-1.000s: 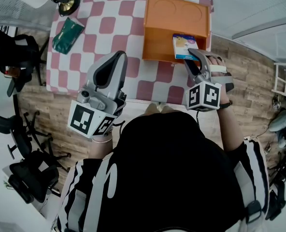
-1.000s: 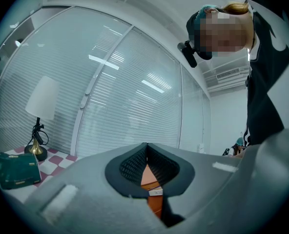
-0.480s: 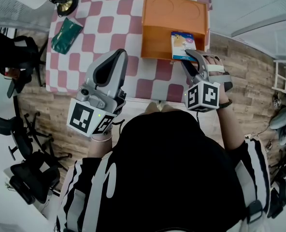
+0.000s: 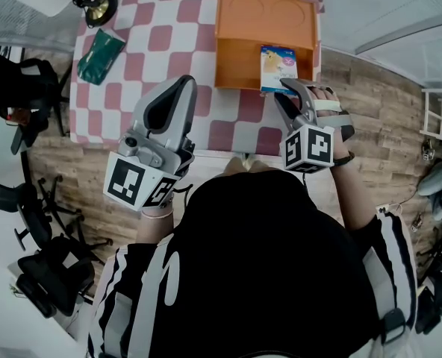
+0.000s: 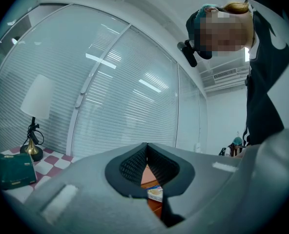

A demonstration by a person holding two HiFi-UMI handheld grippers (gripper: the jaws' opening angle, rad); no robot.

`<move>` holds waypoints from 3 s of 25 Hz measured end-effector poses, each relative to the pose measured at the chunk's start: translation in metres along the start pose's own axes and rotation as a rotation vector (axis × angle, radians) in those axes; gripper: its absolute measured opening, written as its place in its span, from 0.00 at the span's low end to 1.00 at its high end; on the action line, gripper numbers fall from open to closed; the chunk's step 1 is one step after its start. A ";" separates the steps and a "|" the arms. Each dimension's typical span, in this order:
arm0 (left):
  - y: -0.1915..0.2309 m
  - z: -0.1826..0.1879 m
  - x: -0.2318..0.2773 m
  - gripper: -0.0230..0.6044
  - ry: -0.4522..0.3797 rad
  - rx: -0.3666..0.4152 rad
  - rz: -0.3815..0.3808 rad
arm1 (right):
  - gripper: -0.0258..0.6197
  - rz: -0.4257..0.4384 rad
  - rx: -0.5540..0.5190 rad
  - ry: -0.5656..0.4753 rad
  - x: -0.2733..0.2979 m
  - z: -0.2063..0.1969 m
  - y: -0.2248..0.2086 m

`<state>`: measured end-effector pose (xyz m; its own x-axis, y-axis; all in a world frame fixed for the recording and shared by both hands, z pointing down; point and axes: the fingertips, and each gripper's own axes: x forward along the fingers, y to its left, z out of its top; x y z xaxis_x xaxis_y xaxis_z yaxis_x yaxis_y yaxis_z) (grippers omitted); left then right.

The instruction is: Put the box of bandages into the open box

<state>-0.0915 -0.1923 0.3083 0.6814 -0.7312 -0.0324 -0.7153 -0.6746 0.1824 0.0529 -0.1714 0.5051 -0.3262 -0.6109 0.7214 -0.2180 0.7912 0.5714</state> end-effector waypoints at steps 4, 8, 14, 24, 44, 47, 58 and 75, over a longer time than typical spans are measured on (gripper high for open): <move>-0.003 -0.001 -0.001 0.04 0.002 -0.001 -0.002 | 0.26 0.007 0.001 0.004 -0.001 -0.001 0.005; -0.005 -0.002 -0.001 0.04 0.004 -0.004 -0.004 | 0.27 0.008 -0.007 0.006 -0.001 0.002 0.005; -0.008 -0.001 -0.001 0.04 0.002 -0.003 -0.013 | 0.28 0.011 -0.001 0.009 -0.003 0.003 0.006; -0.014 0.000 0.009 0.04 0.008 0.005 -0.043 | 0.28 -0.036 0.032 -0.022 -0.019 0.011 -0.012; -0.023 0.024 0.040 0.04 -0.027 0.042 -0.116 | 0.28 -0.253 0.445 -0.329 -0.081 0.042 -0.111; -0.025 0.028 0.045 0.04 -0.036 0.047 -0.123 | 0.27 -0.283 0.503 -0.387 -0.093 0.047 -0.125; -0.024 0.035 0.052 0.04 -0.060 0.057 -0.128 | 0.22 -0.343 0.688 -0.525 -0.121 0.050 -0.152; -0.033 0.041 0.055 0.04 -0.078 0.055 -0.145 | 0.05 -0.379 0.807 -0.593 -0.149 0.044 -0.163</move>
<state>-0.0366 -0.2148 0.2602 0.7653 -0.6302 -0.1310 -0.6194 -0.7764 0.1166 0.0967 -0.2081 0.2867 -0.4570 -0.8810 0.1221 -0.8720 0.4709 0.1340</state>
